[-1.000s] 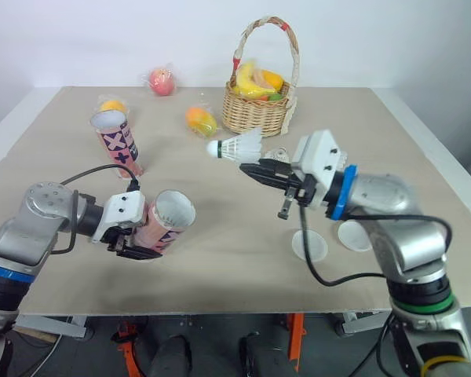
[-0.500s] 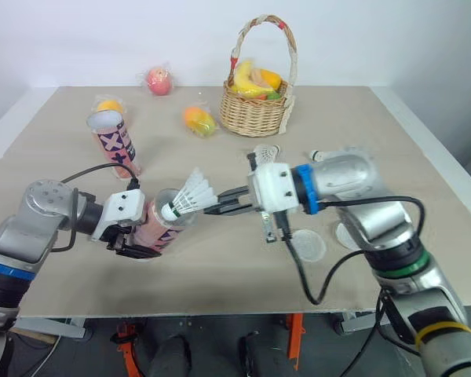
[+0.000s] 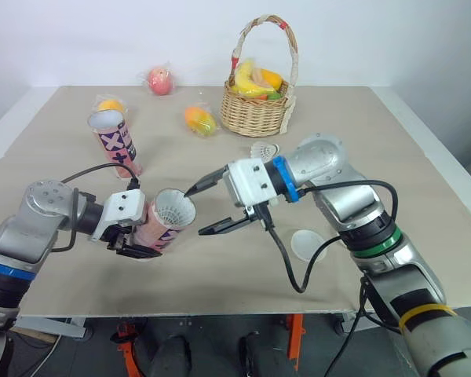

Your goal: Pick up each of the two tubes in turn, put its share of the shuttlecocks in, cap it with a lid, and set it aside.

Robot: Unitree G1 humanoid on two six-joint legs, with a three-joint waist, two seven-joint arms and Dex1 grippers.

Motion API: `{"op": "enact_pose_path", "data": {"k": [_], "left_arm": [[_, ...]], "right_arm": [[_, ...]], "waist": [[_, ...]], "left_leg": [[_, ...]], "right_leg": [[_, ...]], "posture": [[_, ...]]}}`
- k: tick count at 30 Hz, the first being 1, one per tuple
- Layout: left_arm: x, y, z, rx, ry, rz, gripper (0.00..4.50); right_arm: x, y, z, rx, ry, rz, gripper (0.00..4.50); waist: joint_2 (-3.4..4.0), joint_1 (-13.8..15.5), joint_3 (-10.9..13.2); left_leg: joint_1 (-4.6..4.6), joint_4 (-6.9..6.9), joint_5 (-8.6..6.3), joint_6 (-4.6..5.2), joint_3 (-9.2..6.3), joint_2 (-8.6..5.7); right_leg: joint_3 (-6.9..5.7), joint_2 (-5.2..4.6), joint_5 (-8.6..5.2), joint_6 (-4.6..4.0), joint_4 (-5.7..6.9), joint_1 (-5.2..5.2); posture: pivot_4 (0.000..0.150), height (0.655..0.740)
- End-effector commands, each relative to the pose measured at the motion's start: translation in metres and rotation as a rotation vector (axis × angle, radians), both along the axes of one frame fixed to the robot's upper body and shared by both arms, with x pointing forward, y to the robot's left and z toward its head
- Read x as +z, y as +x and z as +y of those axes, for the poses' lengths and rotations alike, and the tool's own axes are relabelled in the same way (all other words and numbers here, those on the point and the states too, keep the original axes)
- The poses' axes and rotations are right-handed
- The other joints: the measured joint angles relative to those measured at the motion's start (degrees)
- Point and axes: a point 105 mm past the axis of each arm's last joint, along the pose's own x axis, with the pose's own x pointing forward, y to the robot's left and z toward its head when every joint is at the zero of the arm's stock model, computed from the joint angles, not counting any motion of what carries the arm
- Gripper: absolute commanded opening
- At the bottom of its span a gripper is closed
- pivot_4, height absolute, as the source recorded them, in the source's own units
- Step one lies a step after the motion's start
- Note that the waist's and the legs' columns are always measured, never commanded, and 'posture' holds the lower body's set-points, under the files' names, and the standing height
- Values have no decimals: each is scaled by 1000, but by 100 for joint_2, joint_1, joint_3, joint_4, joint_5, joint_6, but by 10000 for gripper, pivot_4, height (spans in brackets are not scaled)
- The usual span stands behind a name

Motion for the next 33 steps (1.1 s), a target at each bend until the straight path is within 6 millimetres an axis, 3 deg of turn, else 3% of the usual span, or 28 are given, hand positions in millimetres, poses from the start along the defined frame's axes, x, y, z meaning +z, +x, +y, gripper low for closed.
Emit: {"op": "enact_pose_path", "data": {"k": [1,9,10,12,17,20,25,28,33], "left_arm": [[5,0,-3,-7,-8,-27,33374],[2,-4,-3,-8,-11,-22,33374],[2,-4,-3,-9,-11,-21,33374],[2,-4,-4,-12,-10,-18,33374],[3,1,-7,-30,-10,-26,33374],[3,3,-9,-38,-13,-31,33374],[2,4,-10,-41,-13,-32,33374],[4,5,-10,-39,-13,-36,33374],[4,3,-7,-25,-15,-38,33374]], "right_arm": [[31,10,-10,-73,127,60,36673],[24,37,-54,-454,279,242,36673],[22,34,-56,-475,288,269,32765],[19,23,-55,-464,279,275,30509],[18,12,-38,-401,228,265,8733],[17,14,-28,-377,192,255,966],[8,23,-9,-354,38,250,966],[-4,18,2,-283,-119,230,966],[-7,14,19,-209,-207,221,966]], "waist": [[0,0,0],[0,6,0],[0,6,0],[3,9,2],[4,1,2],[4,2,2],[3,-2,2],[4,-3,2],[4,2,2]], "left_leg": [[0,0,0,0,0,0],[-1,-2,-1,-1,1,-8],[-1,-5,-1,-1,2,-9],[-1,-5,0,-1,1,-9],[-2,-5,0,-1,-3,-8],[-1,1,1,0,-2,-8],[-3,5,1,1,3,-7],[-3,0,1,1,3,-4],[-6,-4,1,0,-1,-3]], "right_leg": [[0,0,0,0,0,0],[4,-6,-1,-4,0,3],[7,-5,-1,-2,1,-1],[7,-3,-1,-1,0,-2],[4,-1,-10,16,0,-1],[3,-2,-5,21,0,1],[6,-2,-2,21,0,-2],[3,0,-4,15,0,-6],[0,0,-5,2,1,-7]], "posture": [[1500,7400],[1500,7400],[1500,7400],[1500,7400],[1500,7400],[1500,7400],[1500,7400],[1500,7400],[1500,7400]]}}
